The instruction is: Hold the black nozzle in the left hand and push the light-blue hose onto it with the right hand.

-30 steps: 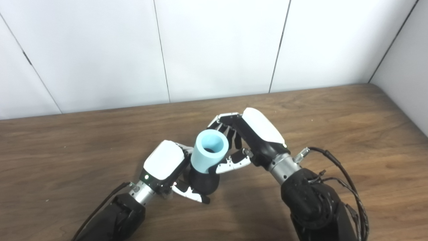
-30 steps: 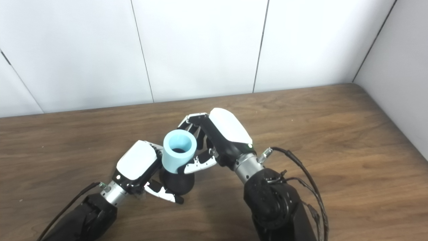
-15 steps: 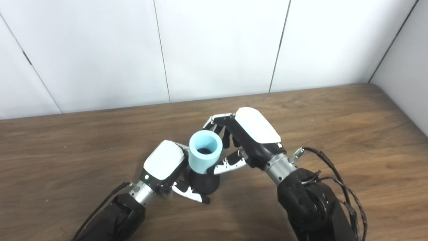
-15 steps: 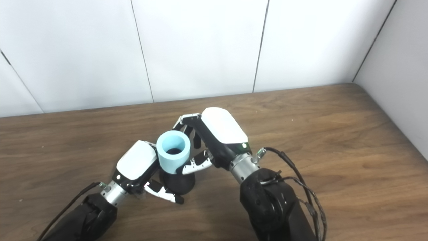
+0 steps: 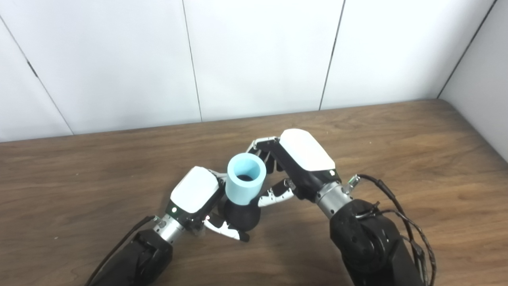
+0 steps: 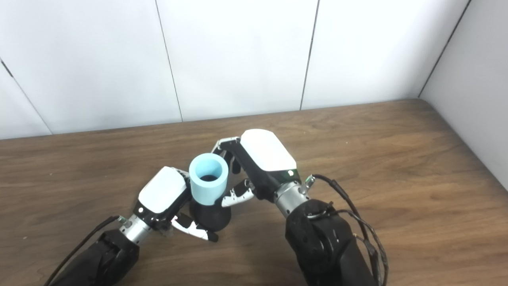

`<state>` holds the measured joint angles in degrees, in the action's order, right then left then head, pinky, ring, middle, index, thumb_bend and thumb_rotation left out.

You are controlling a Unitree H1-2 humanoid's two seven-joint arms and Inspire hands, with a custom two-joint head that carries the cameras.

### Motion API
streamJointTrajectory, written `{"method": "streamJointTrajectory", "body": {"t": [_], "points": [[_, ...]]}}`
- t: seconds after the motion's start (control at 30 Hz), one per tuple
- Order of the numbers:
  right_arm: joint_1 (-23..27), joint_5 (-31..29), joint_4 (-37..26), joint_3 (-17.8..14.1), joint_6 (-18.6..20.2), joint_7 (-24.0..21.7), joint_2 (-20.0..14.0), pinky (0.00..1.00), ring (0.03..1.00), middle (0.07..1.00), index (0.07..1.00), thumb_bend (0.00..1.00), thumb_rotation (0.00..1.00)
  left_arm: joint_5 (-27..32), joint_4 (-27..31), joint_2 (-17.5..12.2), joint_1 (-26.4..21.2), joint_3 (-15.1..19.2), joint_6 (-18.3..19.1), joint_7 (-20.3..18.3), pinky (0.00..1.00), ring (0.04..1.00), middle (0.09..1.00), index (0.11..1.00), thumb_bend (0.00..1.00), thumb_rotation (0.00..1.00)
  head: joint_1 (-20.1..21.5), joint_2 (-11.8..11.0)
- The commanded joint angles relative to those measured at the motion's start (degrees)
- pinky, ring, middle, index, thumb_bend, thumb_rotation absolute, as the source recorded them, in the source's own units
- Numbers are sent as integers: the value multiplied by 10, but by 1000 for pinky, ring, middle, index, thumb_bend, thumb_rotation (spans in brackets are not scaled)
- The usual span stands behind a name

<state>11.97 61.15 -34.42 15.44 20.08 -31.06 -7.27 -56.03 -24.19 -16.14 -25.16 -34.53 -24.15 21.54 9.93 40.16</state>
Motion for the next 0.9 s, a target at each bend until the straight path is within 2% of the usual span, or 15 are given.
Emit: {"method": "streamJointTrajectory", "body": {"t": [0.0, 0.07, 0.1, 0.17, 0.2, 0.27, 0.4, 0.43, 0.5, 0.6, 0.67, 0.73, 0.87], "points": [[20, 24, -9, -11, 7, -17, 0, 533, 678, 737, 773, 982, 205, -8, -84, 49, 144, -61, 7, 1, 192, 245, 405, 503, 516, 0, 1, 0], [18, 18, -9, -17, 15, -27, 4, 670, 801, 846, 879, 997, 294, -8, -85, 49, 143, -61, 6, 2, 191, 244, 391, 506, 514, 0, 0, 0], [17, 12, -8, -21, 22, -31, 7, 770, 879, 916, 947, 1000, 348, -8, -86, 49, 143, -61, 6, 2, 192, 246, 439, 492, 520, 0, 0, 0], [14, -3, -5, -31, 37, -35, 13, 882, 966, 979, 987, 1000, 424, -8, -85, 49, 144, -60, 7, 2, 198, 252, 402, 506, 515, 0, 0, 0], [12, -11, -3, -38, 44, -33, 17, 906, 983, 989, 993, 1000, 451, -8, -85, 49, 144, -60, 6, 3, 202, 257, 396, 509, 515, 0, 0, 0], [8, -35, 1, -53, 56, -28, 27, 918, 997, 998, 999, 1000, 496, -8, -85, 49, 144, -60, 6, 4, 211, 268, 394, 514, 514, 0, 0, 0], [0, -93, 8, -91, 67, -29, 45, 932, 1000, 1000, 1000, 1000, 518, -6, -88, 49, 144, -60, 2, 6, 203, 257, 390, 512, 513, 0, 0, -1], [-2, -100, 9, -98, 67, -31, 47, 929, 1000, 1000, 1000, 1000, 521, -5, -88, 50, 144, -60, 3, 5, 200, 254, 389, 511, 513, 0, 0, -1], [-5, -106, 10, -105, 68, -34, 49, 913, 1000, 1000, 1000, 1000, 515, -5, -87, 50, 144, -60, 4, 1, 194, 247, 455, 488, 522, 0, 0, -2], [-9, -106, 9, -117, 68, -41, 50, 897, 1000, 1000, 1000, 1000, 526, -5, -87, 50, 144, -60, 6, 0, 185, 237, 470, 482, 524, 0, 0, -2], [-16, -120, 7, -122, 66, -27, 43, 912, 1000, 1000, 1000, 1000, 539, -6, -86, 50, 143, -60, 6, 0, 183, 235, 471, 481, 525, 0, 0, -2], [-29, -151, 8, -134, 43, 13, 43, 915, 1000, 1000, 1000, 1000, 611, -6, -86, 50, 143, -60, 6, -1, 175, 225, 471, 479, 525, 0, -1, -2], [-67, -197, 38, -149, -83, 139, 33, 896, 999, 1000, 1000, 901, 754, -6, -88, 50, 141, -60, 5, 0, 163, 212, 471, 478, 525, 0, 1, -2]]}}
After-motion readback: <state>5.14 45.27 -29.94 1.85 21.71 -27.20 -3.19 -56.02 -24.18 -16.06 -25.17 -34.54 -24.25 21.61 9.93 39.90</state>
